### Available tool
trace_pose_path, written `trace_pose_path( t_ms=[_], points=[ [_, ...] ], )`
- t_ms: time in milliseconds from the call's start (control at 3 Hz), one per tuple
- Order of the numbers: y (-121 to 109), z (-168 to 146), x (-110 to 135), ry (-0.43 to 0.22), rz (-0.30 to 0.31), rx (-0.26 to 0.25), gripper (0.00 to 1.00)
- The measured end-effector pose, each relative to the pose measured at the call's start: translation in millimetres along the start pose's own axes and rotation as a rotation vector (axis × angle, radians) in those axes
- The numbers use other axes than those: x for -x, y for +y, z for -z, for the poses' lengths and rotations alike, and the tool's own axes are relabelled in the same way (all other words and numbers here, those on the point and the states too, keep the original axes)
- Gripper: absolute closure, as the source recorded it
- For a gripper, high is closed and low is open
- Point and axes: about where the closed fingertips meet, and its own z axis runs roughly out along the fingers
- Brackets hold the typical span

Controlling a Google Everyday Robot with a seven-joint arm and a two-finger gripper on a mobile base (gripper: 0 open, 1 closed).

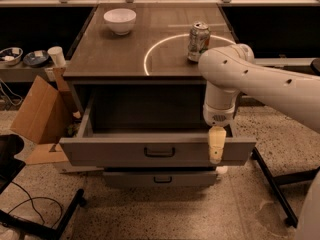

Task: Open top drawer

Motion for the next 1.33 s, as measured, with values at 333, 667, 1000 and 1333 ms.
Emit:
trace_pose_path(
  t_ms=[333,667,1000,1333],
  points=[
    [6.9,-8.2,-2.3,-0.015,-0.002,0.022,0.00],
    [52.4,-6.8,-7.2,-0.050,-0.016,0.065,0.16],
    [98.6,-0.9,-14.3,-0.036,-0.029,0.094,0.38],
    [129.6,1.6,-19.9,-0.010,-0.037,0.119,0.69]
  ],
)
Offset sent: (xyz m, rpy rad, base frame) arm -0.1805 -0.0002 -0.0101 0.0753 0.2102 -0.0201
